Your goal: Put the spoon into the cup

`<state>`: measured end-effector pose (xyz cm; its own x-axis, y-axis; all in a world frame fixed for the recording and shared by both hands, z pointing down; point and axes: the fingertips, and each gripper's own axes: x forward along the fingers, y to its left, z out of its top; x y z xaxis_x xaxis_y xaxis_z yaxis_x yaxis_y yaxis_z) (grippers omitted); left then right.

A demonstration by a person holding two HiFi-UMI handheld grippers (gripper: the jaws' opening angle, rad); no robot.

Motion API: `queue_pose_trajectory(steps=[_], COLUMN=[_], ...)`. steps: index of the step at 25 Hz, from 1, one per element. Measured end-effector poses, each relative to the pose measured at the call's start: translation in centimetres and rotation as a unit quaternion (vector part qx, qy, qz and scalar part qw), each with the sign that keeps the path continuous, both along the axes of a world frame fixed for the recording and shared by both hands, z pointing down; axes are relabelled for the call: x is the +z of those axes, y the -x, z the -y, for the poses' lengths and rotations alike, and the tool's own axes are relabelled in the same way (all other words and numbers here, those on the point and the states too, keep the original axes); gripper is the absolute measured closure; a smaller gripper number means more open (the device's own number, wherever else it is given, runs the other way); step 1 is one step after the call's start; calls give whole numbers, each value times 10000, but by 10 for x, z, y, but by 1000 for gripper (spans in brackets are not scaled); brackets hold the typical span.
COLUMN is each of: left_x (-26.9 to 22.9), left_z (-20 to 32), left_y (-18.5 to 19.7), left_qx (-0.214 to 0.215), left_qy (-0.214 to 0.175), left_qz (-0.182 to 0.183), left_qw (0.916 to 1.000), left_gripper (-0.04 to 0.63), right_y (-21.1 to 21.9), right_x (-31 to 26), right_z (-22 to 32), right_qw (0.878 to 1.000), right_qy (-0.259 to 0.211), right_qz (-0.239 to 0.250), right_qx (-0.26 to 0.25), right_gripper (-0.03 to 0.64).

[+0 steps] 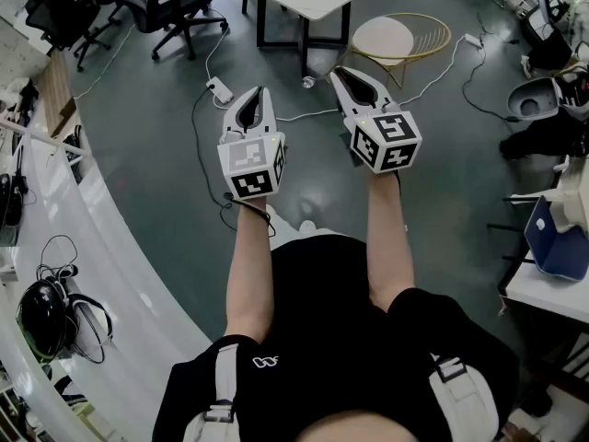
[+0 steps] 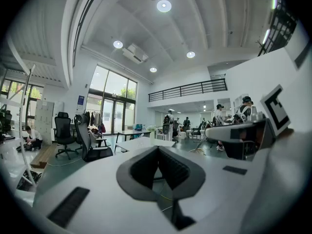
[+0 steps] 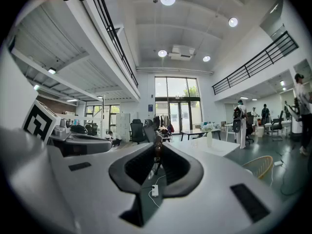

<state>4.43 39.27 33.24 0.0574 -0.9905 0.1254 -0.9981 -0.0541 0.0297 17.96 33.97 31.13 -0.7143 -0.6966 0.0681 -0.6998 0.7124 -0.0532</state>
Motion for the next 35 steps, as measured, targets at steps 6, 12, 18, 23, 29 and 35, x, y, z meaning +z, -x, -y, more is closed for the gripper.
queue_pose_trajectory(steps=[6, 12, 18, 23, 29, 35], left_x=[-2, -2, 1, -7, 0, 1], left_z=[5, 12, 20, 34, 47, 75], left_y=[3, 0, 15, 4, 16, 21], left_qx=[-39, -39, -249, -141, -254, -236], left_qy=[-12, 9, 63, 2, 53, 41], left_qz=[-66, -141, -334, -332, -444, -561], left_qw=[10000, 9999, 9991, 9994, 9987, 9981], left_gripper=[578, 578, 578, 578, 578, 578], right_y=[-2, -14, -26, -41, -35, -28], right_x=[1, -1, -9, -18, -22, -18], right_z=[5, 17, 30, 47, 61, 85], right_qw=[10000, 9994, 9990, 9981, 9979, 9971], right_qy=[-15, 43, -15, -23, -16, 65], right_qz=[24, 322, 398, 524, 574, 695], right_qx=[6, 112, 223, 333, 300, 315], right_gripper=[569, 568, 568, 568, 568, 568])
